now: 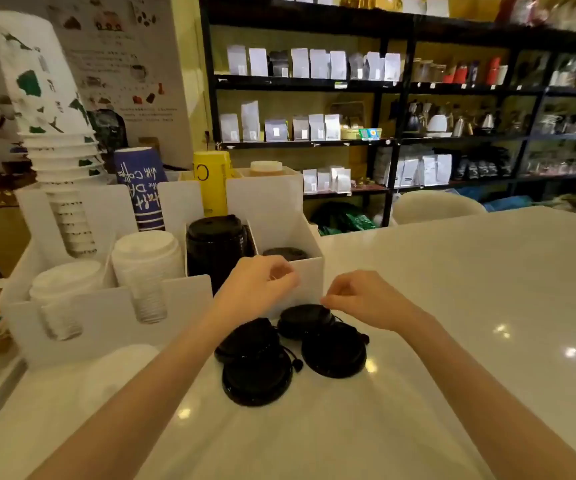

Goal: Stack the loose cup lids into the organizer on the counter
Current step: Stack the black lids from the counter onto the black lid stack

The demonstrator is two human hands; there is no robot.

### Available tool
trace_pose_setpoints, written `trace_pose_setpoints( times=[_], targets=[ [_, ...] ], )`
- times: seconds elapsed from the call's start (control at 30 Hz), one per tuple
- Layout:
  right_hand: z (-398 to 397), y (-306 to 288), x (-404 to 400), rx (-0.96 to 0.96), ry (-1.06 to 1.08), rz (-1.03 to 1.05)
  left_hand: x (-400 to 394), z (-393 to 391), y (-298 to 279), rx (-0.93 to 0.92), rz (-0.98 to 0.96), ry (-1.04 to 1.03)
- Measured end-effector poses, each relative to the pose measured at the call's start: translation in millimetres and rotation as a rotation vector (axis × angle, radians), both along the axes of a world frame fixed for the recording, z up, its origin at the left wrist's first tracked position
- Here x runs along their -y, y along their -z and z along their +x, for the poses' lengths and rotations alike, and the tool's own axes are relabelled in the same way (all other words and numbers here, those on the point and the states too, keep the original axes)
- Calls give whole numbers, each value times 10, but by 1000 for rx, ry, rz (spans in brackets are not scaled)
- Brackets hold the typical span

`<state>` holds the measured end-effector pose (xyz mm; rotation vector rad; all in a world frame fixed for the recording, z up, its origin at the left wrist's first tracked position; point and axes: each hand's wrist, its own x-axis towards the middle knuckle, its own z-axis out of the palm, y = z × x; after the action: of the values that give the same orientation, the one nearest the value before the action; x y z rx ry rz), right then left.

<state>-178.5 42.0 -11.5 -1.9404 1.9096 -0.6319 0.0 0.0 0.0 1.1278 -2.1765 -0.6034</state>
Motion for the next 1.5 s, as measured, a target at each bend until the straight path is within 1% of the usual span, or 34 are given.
trace_pose_setpoints(
  times=[0.07, 0.13, 0.2, 0.3, 0.4, 0.47, 0.63, 0.77, 0.97, 1.07, 1.13, 1.27, 1.33, 1.43, 1.5],
  targets=[
    [7, 67, 5, 5, 35, -3, 20, -22, 110, 114, 66, -3],
    [12, 157, 18, 3, 63, -14, 29, -36, 250, 271, 115, -15],
    [19, 254, 53, 17, 93, -18, 37, -66, 341, 398, 91, -54],
    [25, 335, 90, 52, 117, -23, 49, -94, 401, 437, 90, -55],
    [18, 380, 103, 79, 110, -7, 56, -111, 420, 429, 154, -27],
    [1, 386, 104, 102, 109, -10, 68, -116, 408, 408, 146, -28],
    [-19, 305, 54, 176, 116, -92, 26, -116, 286, 318, 86, -43],
    [17, 118, 15, 220, 91, -218, -87, -68, 65, 126, 34, -110],
    [168, -305, 47, 289, -8, -429, -217, 89, -296, -41, -132, -214],
    [309, -506, 124, 364, -65, -498, -237, 202, -434, -163, -217, -259],
    [422, -605, 205, 441, -104, -545, -206, 278, -498, -250, -238, -282],
    [665, -693, 413, 609, -203, -580, -89, 411, -553, -403, -274, -352],
    [785, -678, 526, 685, -214, -591, -34, 452, -546, -463, -295, -401],
    [925, -602, 719, 733, -199, -616, 28, 482, -531, -491, -307, -442],
    [988, -540, 830, 737, -205, -586, 75, 505, -518, -484, -322, -438]
  ],
)
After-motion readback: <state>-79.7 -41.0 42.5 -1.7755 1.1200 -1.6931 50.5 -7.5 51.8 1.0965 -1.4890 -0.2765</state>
